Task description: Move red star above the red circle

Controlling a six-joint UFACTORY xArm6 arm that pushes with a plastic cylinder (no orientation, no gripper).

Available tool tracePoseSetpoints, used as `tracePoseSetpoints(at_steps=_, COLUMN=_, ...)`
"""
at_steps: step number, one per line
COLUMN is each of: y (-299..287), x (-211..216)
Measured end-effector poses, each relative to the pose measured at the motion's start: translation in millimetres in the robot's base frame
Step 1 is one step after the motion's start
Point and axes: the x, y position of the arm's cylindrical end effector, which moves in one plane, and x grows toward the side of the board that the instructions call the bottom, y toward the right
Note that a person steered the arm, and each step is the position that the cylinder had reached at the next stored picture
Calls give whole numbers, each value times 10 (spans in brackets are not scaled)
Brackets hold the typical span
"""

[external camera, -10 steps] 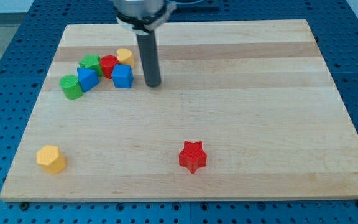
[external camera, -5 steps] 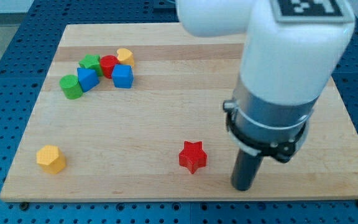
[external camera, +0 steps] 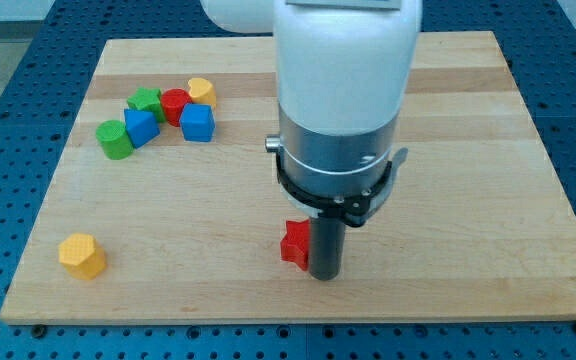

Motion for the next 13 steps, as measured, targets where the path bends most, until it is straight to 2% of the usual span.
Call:
tracePoseSetpoints(at_steps=4, y=-278, x=-425)
tracePoseSetpoints(at_steps=7, y=-998, x=-747)
tracePoseSetpoints(at_steps=9, y=-1477, x=-818)
tracePoseSetpoints(at_steps=13, y=-1554, x=-1301)
